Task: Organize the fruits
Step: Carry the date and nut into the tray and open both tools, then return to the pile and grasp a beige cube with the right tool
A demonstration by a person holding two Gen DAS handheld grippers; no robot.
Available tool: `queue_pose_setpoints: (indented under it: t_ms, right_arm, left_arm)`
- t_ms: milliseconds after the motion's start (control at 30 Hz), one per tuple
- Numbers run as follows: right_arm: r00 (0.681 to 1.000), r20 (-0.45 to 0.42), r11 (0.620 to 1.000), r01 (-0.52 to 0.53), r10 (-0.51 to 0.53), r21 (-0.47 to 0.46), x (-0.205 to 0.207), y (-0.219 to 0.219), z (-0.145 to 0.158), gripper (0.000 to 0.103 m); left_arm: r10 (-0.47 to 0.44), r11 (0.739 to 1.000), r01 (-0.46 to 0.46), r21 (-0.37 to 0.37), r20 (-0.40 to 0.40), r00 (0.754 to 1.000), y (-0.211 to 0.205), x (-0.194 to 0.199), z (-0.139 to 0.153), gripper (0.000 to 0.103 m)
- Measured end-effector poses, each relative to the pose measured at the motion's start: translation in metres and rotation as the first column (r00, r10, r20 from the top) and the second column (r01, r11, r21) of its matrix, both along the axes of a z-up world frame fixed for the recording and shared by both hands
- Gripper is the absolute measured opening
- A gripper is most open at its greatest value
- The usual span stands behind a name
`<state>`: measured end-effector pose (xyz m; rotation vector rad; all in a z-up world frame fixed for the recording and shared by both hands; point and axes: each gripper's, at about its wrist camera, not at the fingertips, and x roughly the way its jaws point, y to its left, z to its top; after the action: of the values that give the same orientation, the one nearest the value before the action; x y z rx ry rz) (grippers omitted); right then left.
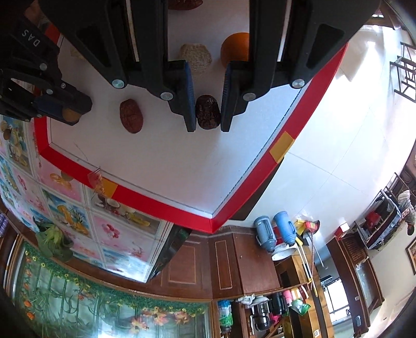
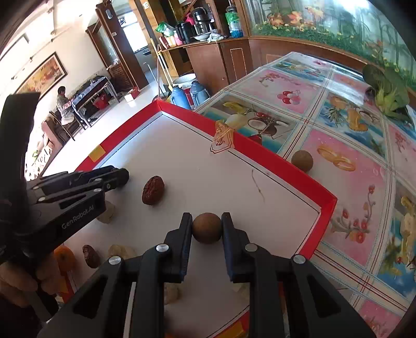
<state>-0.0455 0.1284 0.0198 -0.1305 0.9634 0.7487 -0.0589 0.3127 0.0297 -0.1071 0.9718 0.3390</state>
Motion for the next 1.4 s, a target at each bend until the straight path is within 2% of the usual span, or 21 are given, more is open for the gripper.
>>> queue_pose_setpoints:
  t_ms: [100,167,200,233,267,300,367,500,600,733,867,967,1100,1167,1267,1400]
  right_arm:
    - [1.000,0.010,1.000,-0.011,0.011,-0.010,0.001,0.001,0.000,0.023]
    - [1.000,0.004,1.000,-0.015,0.015,-0.018,0.000,0.000,0.001,0.037]
    - [1.000,0.000,1.000,-0.012,0.012,-0.012,0.000,-0.002,0.002,0.051]
    - [1.000,0.009,1.000,-0.014,0.014,0.009,-0.001,-0.005,0.005,0.052]
    - [1.000,0.018,1.000,-0.011,0.011,0.020,-0.001,-0.009,0.008,0.052]
    - [1.000,0.028,0.999,-0.011,0.010,0.033,-0.002,-0.012,0.012,0.052]
    - [0.999,0.041,0.997,-0.017,0.014,0.079,-0.002,-0.022,0.021,0.052]
    - [0.999,0.034,0.976,-0.022,0.015,0.218,0.006,-0.059,0.047,0.052]
    - [0.997,0.060,0.958,0.036,-0.055,0.283,0.019,-0.103,0.065,0.052]
    - [0.987,0.021,0.930,0.146,-0.162,0.338,0.043,-0.170,0.072,0.052]
    - [0.960,-0.040,0.906,0.276,-0.278,0.321,0.062,-0.233,0.066,0.052]
    - [0.943,-0.071,0.891,0.332,-0.326,0.310,0.066,-0.266,0.062,0.052]
    - [0.924,-0.112,0.889,0.383,-0.366,0.251,0.068,-0.302,0.048,0.052]
    - [0.924,-0.152,0.900,0.377,-0.350,0.218,0.069,-0.310,0.038,0.052]
    - [0.918,-0.212,0.900,0.378,-0.334,0.219,0.072,-0.317,0.026,0.052]
    - [0.934,-0.219,0.910,0.334,-0.284,0.245,0.071,-0.302,0.022,0.051]
  left_arm:
    - [0.007,1.000,-0.006,0.014,-0.016,1.000,-0.002,0.002,-0.001,0.021]
    - [0.006,0.999,-0.005,0.034,-0.030,1.000,-0.005,0.003,-0.001,0.022]
    - [0.006,0.999,-0.004,0.049,-0.037,0.999,-0.006,0.004,-0.001,0.024]
    - [0.015,0.998,-0.012,0.060,-0.043,0.999,-0.006,0.005,-0.001,0.028]
    - [0.037,0.996,-0.033,0.080,-0.047,0.998,-0.005,0.004,0.000,0.040]
    - [0.049,0.996,-0.045,0.080,-0.048,0.998,-0.004,0.003,0.000,0.061]
    - [0.057,0.997,-0.055,0.049,-0.040,0.998,-0.003,0.000,0.001,0.074]
    - [0.069,0.994,-0.067,0.082,-0.023,0.997,-0.014,-0.006,0.011,0.074]
    - [0.065,0.995,-0.064,0.078,0.002,0.998,-0.024,-0.008,0.024,0.074]
    - [0.031,0.996,-0.034,0.078,0.045,0.999,-0.045,-0.009,0.044,0.074]
    - [-0.048,0.995,0.042,0.090,0.059,0.997,-0.081,0.000,0.055,0.074]
    - [-0.110,0.991,0.105,0.088,0.056,0.992,-0.110,0.008,0.057,0.074]
    - [-0.234,0.968,0.228,0.101,0.050,0.971,-0.163,0.018,0.057,0.074]
    - [-0.276,0.957,0.270,0.108,0.042,0.960,-0.183,0.022,0.057,0.074]
    - [-0.346,0.933,0.341,0.117,0.031,0.938,-0.216,0.029,0.055,0.074]
    - [-0.409,0.903,0.403,0.148,0.016,0.912,-0.247,0.041,0.051,0.074]
